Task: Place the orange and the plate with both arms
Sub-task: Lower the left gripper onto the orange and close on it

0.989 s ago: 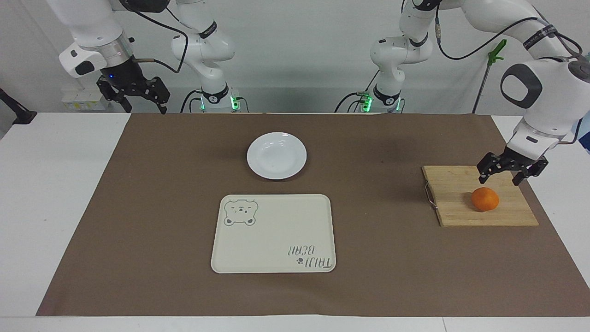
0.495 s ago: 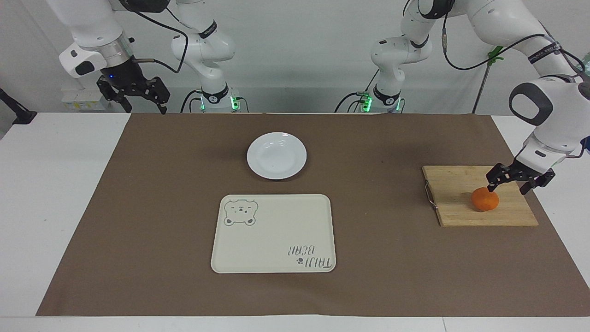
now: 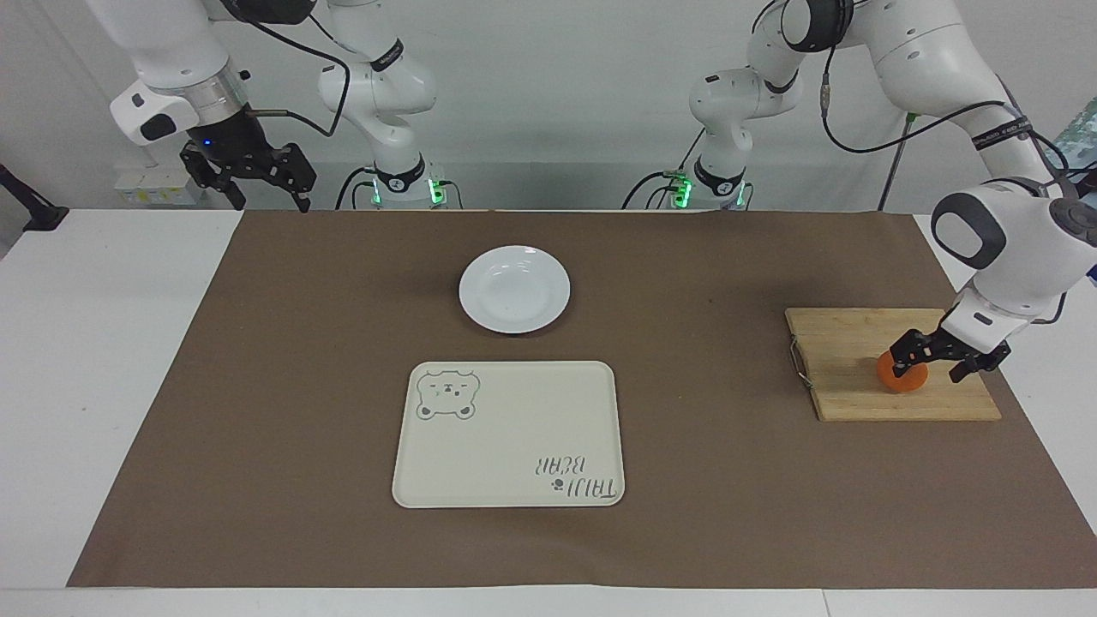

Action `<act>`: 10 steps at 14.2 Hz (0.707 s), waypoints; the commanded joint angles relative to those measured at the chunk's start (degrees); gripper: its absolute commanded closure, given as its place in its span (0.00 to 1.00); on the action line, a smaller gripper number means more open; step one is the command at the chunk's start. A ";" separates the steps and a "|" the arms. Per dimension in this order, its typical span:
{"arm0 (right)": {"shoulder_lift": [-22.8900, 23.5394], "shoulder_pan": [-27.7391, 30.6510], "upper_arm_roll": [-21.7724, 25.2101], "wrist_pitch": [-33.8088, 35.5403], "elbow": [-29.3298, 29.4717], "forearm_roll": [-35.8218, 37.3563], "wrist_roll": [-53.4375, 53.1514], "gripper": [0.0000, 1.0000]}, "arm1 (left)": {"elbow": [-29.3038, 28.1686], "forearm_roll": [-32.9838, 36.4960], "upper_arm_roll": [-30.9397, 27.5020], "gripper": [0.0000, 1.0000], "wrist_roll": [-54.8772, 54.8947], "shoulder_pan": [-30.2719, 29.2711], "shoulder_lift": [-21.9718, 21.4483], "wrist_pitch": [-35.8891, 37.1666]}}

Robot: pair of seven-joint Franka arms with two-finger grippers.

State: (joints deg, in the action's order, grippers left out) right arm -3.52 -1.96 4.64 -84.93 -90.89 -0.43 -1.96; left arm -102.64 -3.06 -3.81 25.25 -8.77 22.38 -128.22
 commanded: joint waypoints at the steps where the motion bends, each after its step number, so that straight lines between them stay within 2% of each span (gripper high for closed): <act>1: -1.13 0.37 0.02 0.30 -1.22 -1.24 0.64 0.00 | -5.72 -1.16 0.20 0.00 2.79 -1.07 -1.72 -3.71; 10: -1.13 0.37 0.02 0.38 -1.22 -1.24 0.64 0.00 | -6.69 -1.16 0.03 0.00 2.79 -1.60 -2.60 -2.57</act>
State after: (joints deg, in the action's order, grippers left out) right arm -3.53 -1.96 4.64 -84.93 -90.91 -0.43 -1.96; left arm -106.78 -3.28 -4.00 26.73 -9.89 21.67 -130.56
